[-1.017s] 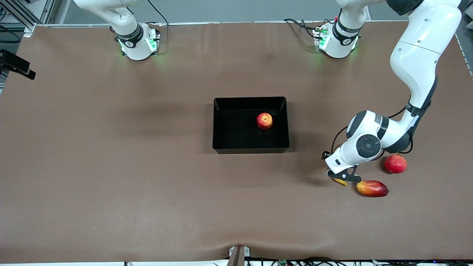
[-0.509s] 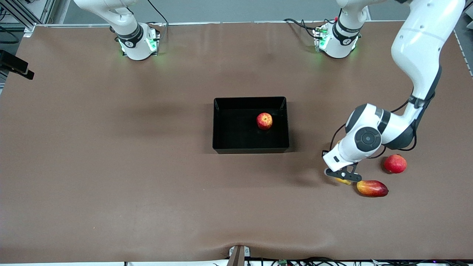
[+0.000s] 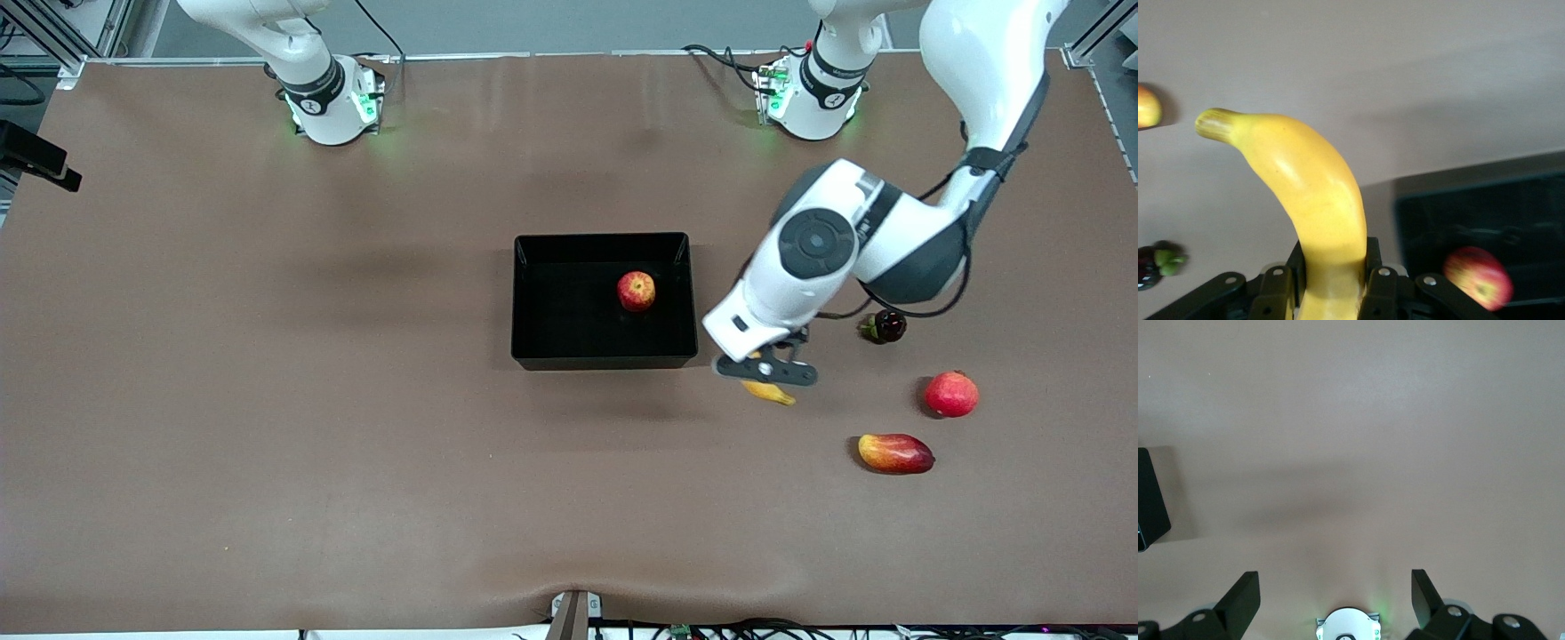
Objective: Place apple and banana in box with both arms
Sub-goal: 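Carry the banana over the black box with the left gripper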
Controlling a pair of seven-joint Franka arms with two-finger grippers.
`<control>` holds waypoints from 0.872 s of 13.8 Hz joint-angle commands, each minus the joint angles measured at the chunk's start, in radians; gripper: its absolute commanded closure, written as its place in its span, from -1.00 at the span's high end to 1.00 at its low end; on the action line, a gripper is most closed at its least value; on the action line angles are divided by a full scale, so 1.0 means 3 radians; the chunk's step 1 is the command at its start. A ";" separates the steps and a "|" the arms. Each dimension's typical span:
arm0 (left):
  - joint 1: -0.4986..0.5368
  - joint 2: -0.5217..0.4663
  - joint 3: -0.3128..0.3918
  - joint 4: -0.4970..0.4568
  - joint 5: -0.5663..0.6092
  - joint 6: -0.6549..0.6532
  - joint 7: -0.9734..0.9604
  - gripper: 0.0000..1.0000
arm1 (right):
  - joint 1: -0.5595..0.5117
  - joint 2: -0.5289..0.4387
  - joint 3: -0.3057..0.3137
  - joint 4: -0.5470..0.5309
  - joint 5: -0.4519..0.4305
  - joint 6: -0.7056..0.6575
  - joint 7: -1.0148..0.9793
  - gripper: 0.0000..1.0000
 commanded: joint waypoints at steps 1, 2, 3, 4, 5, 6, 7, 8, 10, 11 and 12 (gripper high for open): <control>-0.0265 0.0087 -0.0063 0.0168 -0.0172 -0.0079 -0.0310 -1.00 | -0.0018 -0.0003 0.0009 0.0017 -0.0017 -0.0033 -0.0027 1.00; -0.0448 0.0138 -0.0052 0.0230 -0.0182 -0.0074 -0.0530 -1.00 | -0.0023 -0.0003 0.0009 0.0017 -0.0017 -0.0033 -0.0027 1.00; -0.0582 0.0219 -0.0052 0.0271 -0.0183 -0.0074 -0.0725 -1.00 | -0.0028 -0.0003 0.0009 0.0017 -0.0017 -0.0033 -0.0027 1.00; -0.0710 0.0281 -0.0037 0.0322 -0.0183 -0.0074 -0.0914 -1.00 | -0.0023 -0.0003 0.0009 0.0017 -0.0017 -0.0028 -0.0027 1.00; -0.0827 0.0373 -0.0022 0.0363 -0.0172 -0.0068 -0.1093 -1.00 | -0.0023 -0.0003 0.0009 0.0017 -0.0017 -0.0028 -0.0027 1.00; -0.0955 0.0455 0.0024 0.0409 -0.0157 -0.0048 -0.1231 -1.00 | -0.0028 -0.0003 0.0009 0.0017 -0.0017 -0.0028 -0.0032 1.00; -0.1144 0.0547 0.0151 0.0490 -0.0162 -0.0028 -0.1344 -1.00 | -0.0028 -0.0003 0.0009 0.0017 -0.0017 -0.0028 -0.0027 1.00; -0.1384 0.0623 0.0345 0.0618 -0.0167 -0.0022 -0.1452 -1.00 | -0.0023 0.0002 0.0009 0.0017 -0.0017 -0.0028 -0.0032 1.00; -0.1895 0.0762 0.0769 0.0812 -0.0188 0.0034 -0.1666 -1.00 | -0.0023 0.0002 0.0009 0.0017 -0.0017 -0.0028 -0.0027 1.00; -0.2054 0.0798 0.0933 0.0828 -0.0213 0.0120 -0.1748 -1.00 | -0.0023 -0.0003 0.0009 0.0017 -0.0017 -0.0033 -0.0027 1.00; -0.2127 0.0849 0.1021 0.0828 -0.0218 0.0268 -0.1795 -1.00 | -0.0023 0.0002 0.0009 0.0017 -0.0017 -0.0033 -0.0027 1.00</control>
